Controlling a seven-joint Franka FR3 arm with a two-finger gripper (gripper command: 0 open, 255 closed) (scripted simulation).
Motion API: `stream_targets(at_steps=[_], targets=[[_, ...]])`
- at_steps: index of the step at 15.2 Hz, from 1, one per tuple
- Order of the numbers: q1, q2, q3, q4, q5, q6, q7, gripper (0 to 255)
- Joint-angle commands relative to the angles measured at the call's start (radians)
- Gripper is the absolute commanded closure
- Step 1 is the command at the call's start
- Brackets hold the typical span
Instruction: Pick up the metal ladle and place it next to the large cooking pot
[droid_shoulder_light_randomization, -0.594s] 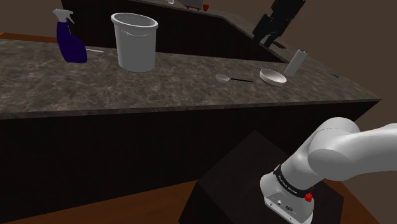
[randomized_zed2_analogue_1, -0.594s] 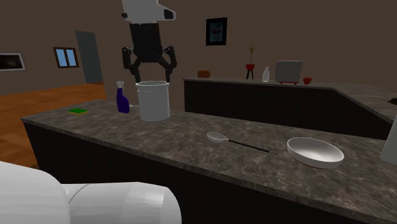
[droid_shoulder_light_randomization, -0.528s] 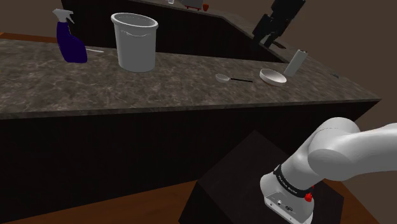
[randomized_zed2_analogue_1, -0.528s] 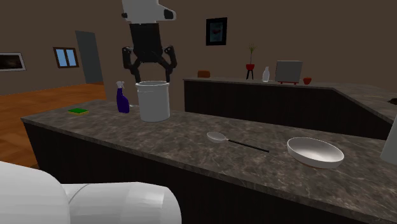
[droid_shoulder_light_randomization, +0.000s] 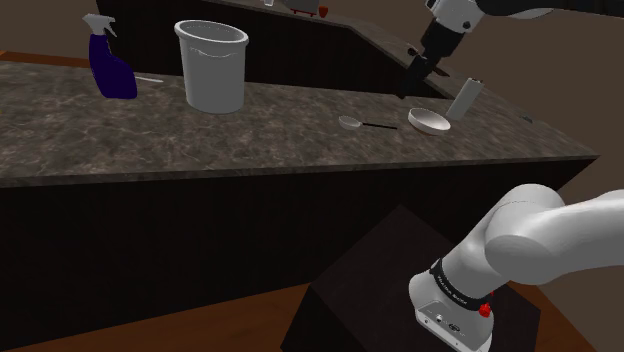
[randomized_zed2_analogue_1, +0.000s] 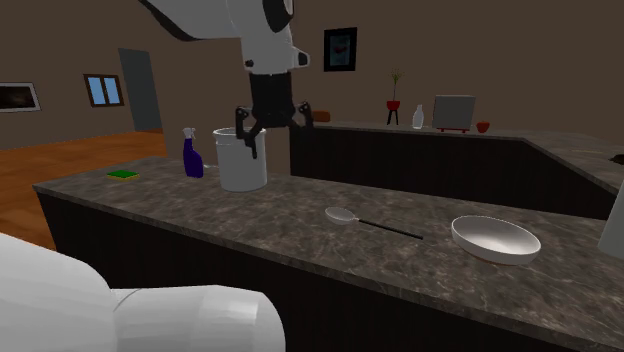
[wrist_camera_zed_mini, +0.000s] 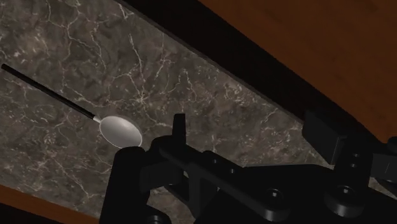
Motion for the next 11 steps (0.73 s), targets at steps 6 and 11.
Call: stream_targets(at_steps=[6, 11], targets=[[0.024, 0.138, -0.174, -0.014, -0.081, 0.141, -0.320, 0], [0.059, 0.291, -0.299, 0.029, -0.097, 0.247, -0.550, 0]])
